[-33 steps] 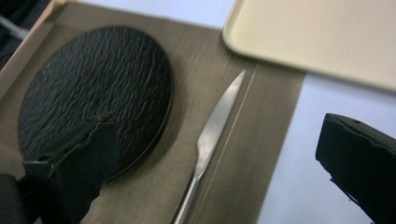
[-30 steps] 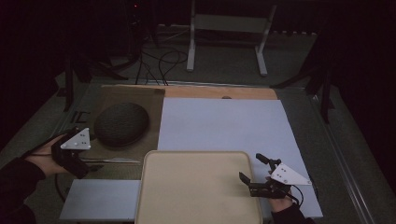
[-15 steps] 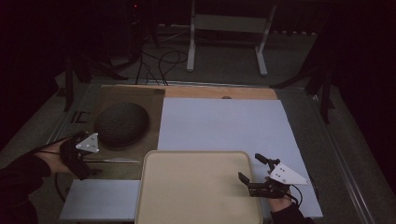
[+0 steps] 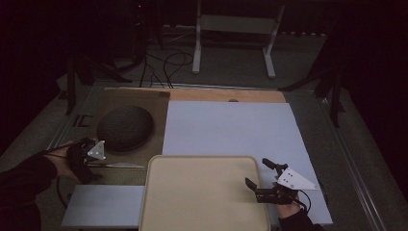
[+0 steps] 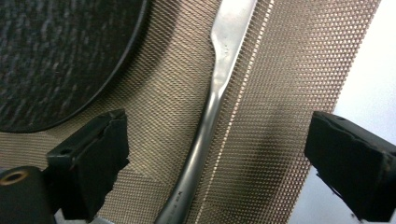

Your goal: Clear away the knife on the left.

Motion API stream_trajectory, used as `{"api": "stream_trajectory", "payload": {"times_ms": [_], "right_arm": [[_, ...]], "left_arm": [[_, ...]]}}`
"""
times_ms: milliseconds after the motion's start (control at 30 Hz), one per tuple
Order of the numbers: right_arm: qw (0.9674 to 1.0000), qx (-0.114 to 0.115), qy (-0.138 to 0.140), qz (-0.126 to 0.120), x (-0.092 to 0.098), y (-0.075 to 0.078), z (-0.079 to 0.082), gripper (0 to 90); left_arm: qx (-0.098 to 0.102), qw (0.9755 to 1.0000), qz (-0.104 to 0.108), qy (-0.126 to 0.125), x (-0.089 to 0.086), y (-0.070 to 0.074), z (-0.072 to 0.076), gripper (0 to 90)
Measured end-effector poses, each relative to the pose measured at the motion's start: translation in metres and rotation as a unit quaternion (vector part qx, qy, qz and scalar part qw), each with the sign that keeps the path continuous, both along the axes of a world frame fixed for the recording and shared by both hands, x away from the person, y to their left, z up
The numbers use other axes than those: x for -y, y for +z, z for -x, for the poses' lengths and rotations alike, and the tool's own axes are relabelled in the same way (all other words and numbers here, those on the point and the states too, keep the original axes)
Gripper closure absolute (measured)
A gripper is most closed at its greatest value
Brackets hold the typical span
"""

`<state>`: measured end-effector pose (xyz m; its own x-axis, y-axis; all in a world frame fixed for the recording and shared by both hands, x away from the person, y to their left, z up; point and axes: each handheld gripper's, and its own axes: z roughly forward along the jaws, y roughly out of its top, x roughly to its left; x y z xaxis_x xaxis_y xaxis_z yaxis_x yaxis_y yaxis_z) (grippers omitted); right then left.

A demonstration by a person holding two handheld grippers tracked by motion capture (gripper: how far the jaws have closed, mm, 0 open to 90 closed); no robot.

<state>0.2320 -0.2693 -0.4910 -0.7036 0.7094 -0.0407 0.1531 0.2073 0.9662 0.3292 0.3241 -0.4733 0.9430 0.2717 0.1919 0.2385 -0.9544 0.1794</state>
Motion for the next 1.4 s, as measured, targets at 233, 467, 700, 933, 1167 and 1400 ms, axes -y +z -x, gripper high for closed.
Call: {"api": "stream_trajectory", "payload": {"times_ms": [233, 467, 700, 933, 1167, 1400], "right_arm": [[1.0000, -0.001, 0.003, 0.001, -0.001, 0.000, 0.000, 9.0], [1.0000, -0.001, 0.004, -0.001, -0.001, -0.001, 0.000, 9.0], [1.0000, 0.000, 0.004, -0.001, -0.001, 0.000, -0.001, 9.0], [1.0000, -0.002, 0.005, -0.002, -0.001, -0.001, 0.000, 9.1], [1.0000, -0.003, 0.008, -0.004, -0.001, -0.001, -0.001, 9.1], [0.9999, -0.005, 0.012, -0.006, -0.001, -0.002, -0.001, 9.1]], "left_arm": [[-0.011, 0.9996, -0.017, -0.019, 0.000, -0.005, -0.004, 19.5], [-0.025, 0.9986, -0.035, -0.029, -0.008, -0.010, -0.011, 37.9], [-0.036, 0.9976, -0.036, -0.047, -0.008, -0.010, -0.017, 52.8], [-0.069, 0.9963, -0.043, -0.029, -0.006, -0.013, -0.024, 60.8], [-0.104, 0.9911, -0.058, -0.059, 0.000, -0.014, -0.031, 67.4], [-0.140, 0.9860, -0.064, -0.065, 0.003, -0.016, -0.039, 71.8]]}}
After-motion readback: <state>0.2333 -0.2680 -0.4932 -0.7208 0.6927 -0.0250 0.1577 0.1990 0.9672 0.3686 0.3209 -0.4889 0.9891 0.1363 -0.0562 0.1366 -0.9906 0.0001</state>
